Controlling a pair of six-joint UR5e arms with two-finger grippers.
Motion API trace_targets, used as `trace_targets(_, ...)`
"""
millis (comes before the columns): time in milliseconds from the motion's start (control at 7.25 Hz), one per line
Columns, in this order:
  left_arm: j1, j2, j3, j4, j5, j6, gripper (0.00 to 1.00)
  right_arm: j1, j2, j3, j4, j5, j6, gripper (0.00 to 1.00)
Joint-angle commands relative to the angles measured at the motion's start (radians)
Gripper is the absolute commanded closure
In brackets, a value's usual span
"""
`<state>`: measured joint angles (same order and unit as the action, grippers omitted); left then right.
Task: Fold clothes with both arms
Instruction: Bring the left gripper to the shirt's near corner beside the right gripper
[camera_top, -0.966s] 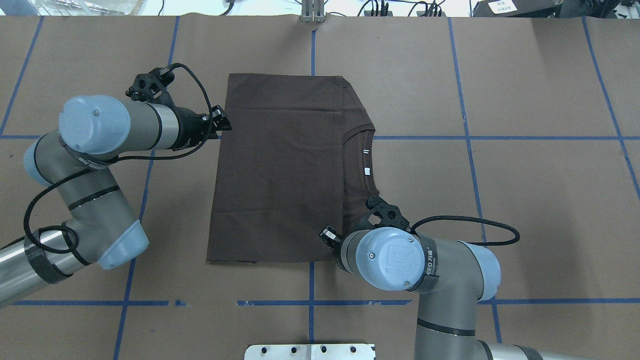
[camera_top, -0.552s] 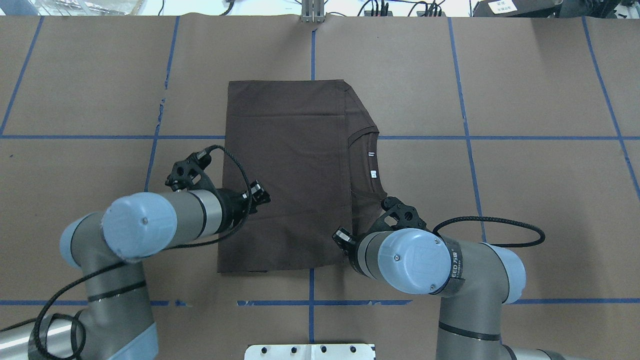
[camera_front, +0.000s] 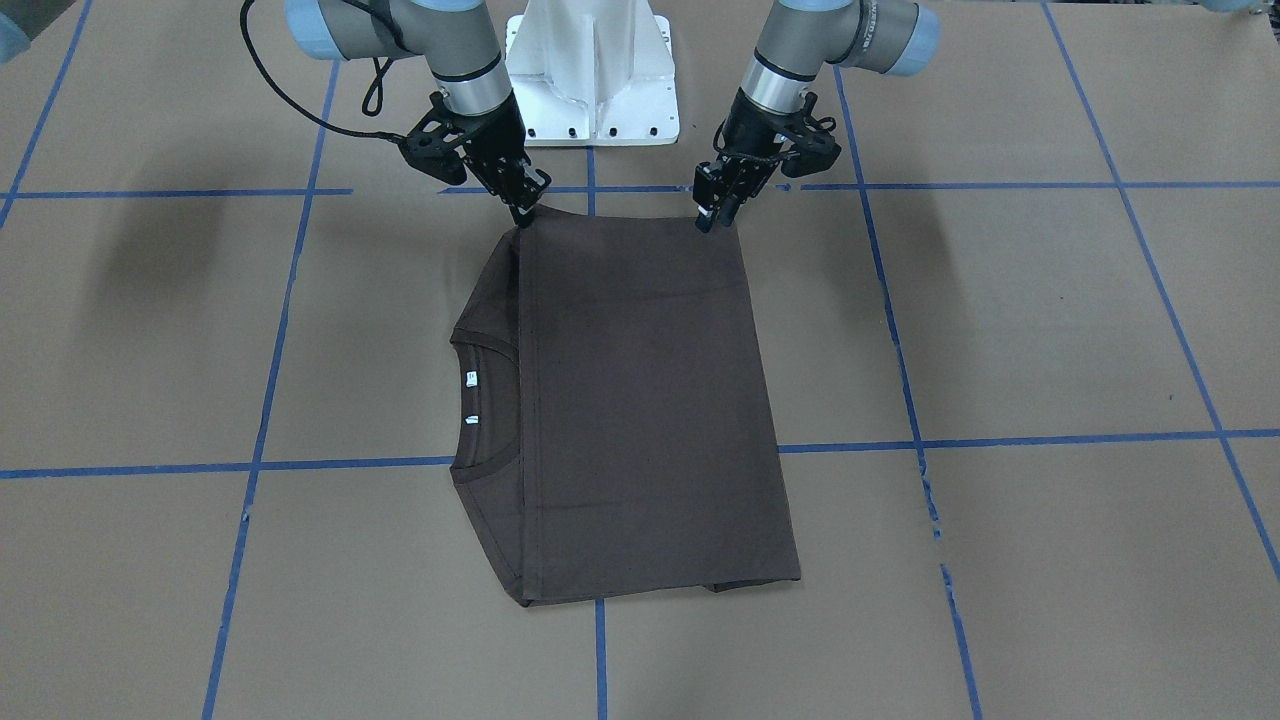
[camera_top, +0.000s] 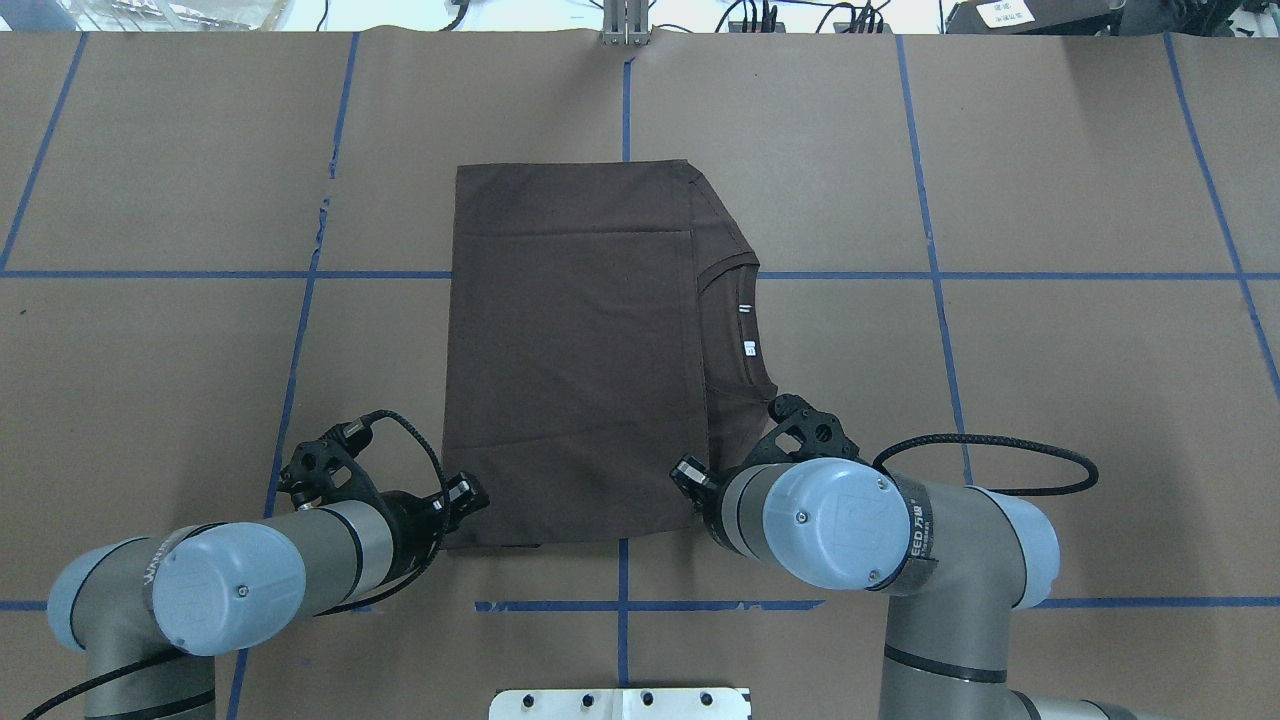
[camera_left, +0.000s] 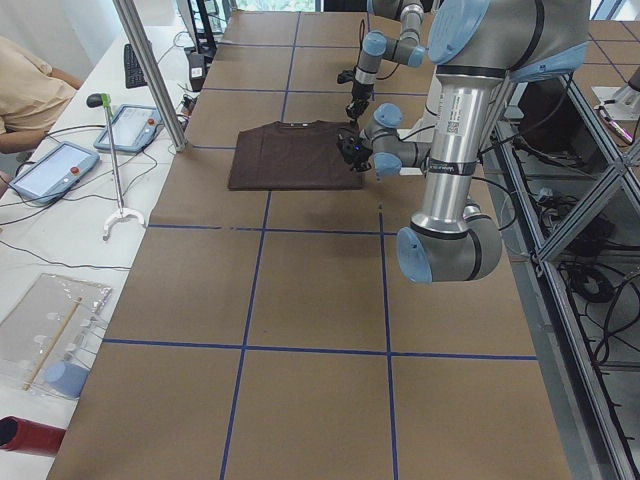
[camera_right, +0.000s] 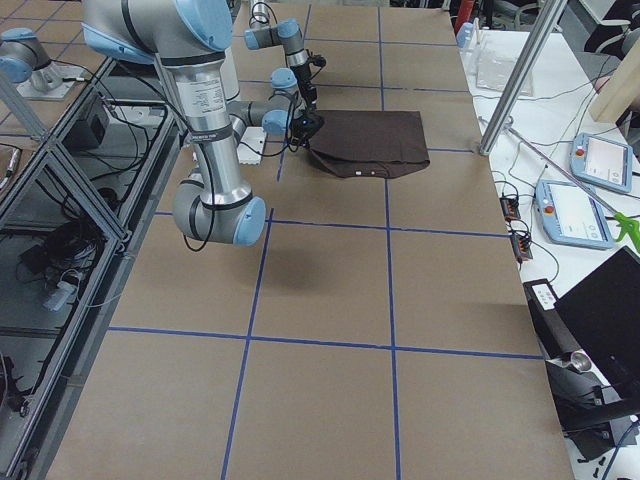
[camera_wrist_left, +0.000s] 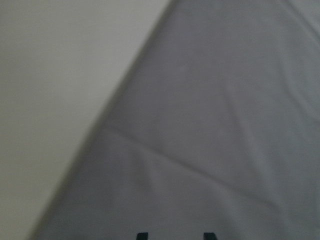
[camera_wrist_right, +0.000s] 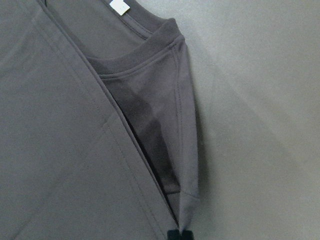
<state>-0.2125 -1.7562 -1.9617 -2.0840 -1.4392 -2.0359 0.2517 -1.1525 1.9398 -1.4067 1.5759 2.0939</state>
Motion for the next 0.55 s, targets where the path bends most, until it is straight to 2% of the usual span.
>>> trace_targets(0, 0.013, 0.02, 0.001, 0.002, 0.0, -0.038, 0.46, 0.0, 0.0, 0.001, 0.0, -0.001, 0.0, 1.0)
trace_targets(414, 0.019, 0.017, 0.029, 0.002, 0.002, -0.04, 0.47, 0.0, 0.0, 0.001, 0.0, -0.001, 0.0, 1.0)
